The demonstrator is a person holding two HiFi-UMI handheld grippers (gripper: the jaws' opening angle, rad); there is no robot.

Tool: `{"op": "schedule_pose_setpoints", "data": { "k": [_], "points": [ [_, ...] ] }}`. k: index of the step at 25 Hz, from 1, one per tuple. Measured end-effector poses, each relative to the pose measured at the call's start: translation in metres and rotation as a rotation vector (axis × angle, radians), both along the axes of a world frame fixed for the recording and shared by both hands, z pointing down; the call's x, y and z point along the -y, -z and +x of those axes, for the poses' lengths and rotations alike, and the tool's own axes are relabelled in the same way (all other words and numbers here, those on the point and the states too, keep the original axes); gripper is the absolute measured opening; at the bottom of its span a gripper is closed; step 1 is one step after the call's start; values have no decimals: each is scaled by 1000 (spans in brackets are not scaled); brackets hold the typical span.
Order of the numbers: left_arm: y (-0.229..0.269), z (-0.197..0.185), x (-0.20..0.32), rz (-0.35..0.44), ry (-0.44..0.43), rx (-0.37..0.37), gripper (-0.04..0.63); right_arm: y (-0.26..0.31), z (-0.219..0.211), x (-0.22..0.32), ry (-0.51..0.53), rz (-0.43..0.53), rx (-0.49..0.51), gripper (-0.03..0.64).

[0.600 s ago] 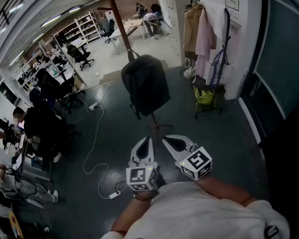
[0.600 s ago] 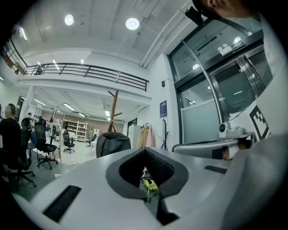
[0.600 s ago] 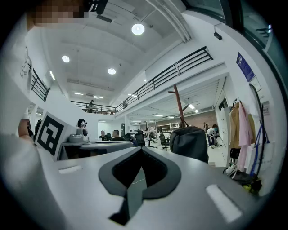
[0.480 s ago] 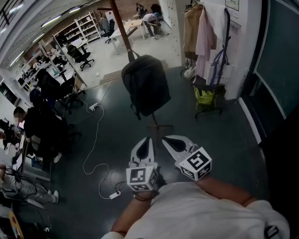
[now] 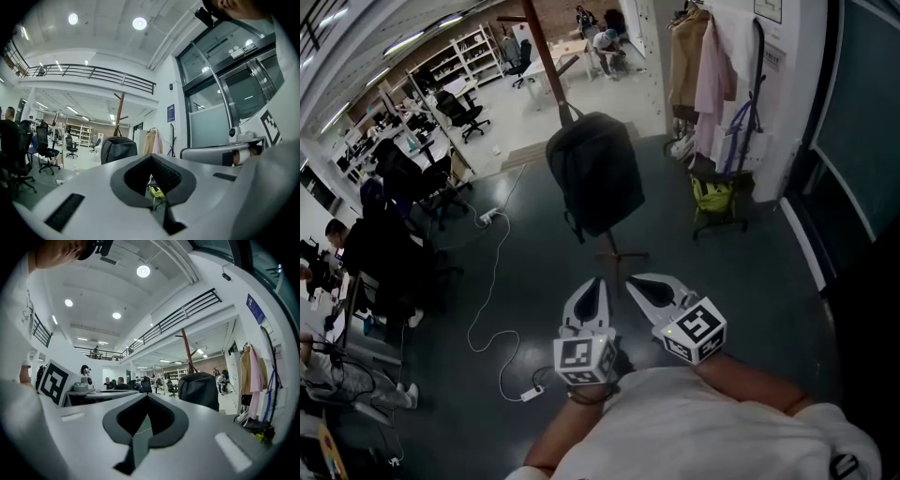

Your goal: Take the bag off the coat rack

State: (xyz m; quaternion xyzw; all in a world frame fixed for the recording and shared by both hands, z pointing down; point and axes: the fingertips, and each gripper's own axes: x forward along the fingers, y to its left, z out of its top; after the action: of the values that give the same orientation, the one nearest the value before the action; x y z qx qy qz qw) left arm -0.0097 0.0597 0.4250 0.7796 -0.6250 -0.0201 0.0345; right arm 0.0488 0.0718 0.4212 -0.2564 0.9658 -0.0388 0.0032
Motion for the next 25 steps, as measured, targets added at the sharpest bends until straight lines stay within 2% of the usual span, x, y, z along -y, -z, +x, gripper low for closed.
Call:
{"op": "schedule_pose_setpoints", "data": {
  "k": [16, 25],
  "points": [
    [0, -18, 32, -8, -18, 11, 2, 3, -24, 29, 24, -27, 39, -12],
    [-10, -30, 54, -20, -59, -25, 2, -4, -40, 47, 31, -53, 40, -12]
  ]
}}
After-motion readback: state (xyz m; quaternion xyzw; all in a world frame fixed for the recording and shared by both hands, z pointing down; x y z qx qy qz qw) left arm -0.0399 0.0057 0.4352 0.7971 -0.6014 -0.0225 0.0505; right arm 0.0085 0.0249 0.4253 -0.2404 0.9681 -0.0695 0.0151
